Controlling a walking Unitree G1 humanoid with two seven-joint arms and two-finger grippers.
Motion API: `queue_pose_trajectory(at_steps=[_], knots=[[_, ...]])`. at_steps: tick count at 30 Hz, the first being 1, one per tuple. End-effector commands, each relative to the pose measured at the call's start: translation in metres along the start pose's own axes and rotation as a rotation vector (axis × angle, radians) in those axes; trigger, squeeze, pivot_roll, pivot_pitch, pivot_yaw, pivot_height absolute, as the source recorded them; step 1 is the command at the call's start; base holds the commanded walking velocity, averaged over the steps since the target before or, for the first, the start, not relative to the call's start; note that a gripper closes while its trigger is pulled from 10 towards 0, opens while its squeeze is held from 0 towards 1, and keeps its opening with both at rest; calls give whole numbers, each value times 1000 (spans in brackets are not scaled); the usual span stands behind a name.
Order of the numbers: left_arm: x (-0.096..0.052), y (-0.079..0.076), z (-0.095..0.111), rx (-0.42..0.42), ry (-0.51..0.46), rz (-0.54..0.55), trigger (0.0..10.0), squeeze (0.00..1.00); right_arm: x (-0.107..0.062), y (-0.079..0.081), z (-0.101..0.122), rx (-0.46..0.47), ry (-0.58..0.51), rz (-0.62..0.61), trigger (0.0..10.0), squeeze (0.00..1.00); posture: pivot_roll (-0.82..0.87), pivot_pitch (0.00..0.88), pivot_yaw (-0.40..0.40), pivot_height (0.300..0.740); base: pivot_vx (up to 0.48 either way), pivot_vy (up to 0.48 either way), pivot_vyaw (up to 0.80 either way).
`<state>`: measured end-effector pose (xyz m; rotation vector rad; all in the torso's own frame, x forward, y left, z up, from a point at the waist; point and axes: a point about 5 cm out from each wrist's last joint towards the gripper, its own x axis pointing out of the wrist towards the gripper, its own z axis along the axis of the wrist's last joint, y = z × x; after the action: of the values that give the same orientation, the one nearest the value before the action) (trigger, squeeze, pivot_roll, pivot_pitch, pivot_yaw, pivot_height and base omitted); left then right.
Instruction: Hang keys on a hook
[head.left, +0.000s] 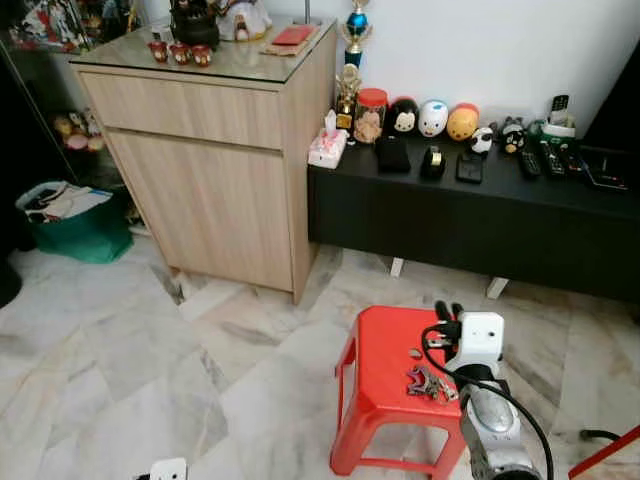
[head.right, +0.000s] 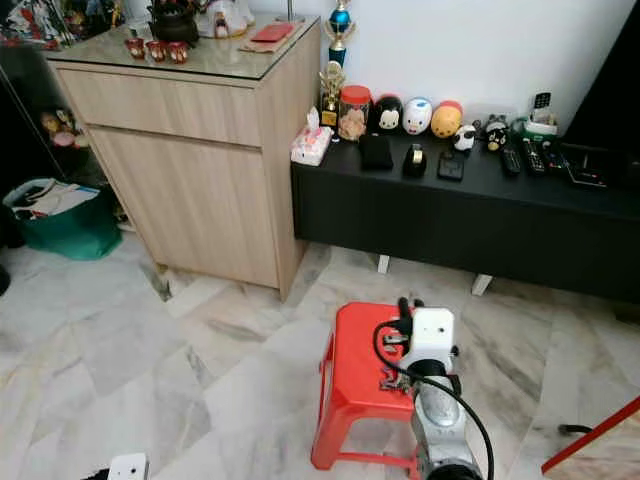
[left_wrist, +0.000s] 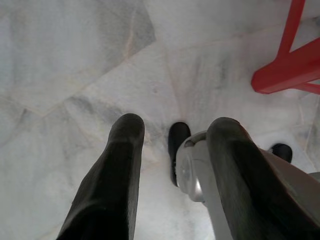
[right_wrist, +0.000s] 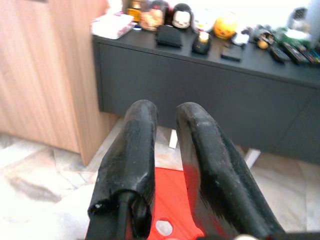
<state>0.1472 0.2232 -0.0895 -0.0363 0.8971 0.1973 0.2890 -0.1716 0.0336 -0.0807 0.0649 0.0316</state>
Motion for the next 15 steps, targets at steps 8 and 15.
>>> queue_pose_trajectory(at_steps=[8, 15], knots=[[-2, 0, -7, -19, 24, 19, 10000, 0, 1, -8, -1, -28, 42, -73, 10000, 0, 76, 0, -74, 704, 0, 0, 0], [-1, 0, -7, -14, 26, 14, 10000, 0, -1, -20, -7, 11, 93, -139, 10000, 0, 72, 0, -75, 659, 0, 0, 0]])
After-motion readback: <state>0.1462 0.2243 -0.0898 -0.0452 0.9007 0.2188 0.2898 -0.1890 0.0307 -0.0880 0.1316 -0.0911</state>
